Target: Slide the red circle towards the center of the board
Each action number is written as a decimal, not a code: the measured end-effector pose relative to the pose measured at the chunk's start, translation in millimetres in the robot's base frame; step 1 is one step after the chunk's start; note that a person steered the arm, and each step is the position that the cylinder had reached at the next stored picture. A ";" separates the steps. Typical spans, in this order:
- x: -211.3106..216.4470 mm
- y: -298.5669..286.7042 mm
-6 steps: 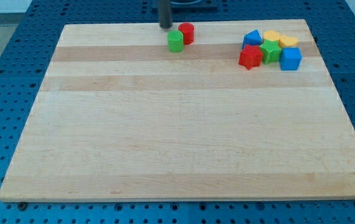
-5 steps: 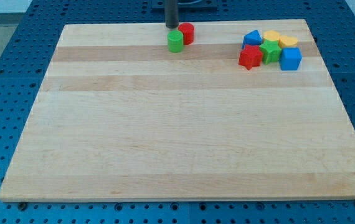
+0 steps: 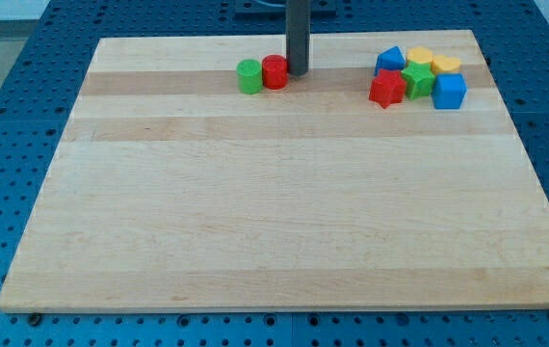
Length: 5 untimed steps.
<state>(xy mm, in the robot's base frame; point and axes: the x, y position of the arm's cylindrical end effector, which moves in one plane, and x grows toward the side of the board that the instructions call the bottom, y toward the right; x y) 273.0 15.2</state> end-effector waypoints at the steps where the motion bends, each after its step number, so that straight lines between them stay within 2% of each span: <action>1: -4.1 -0.3; 2: -35.7 -25.5; 4: -29.9 -30.2; 5: 6.8 -30.2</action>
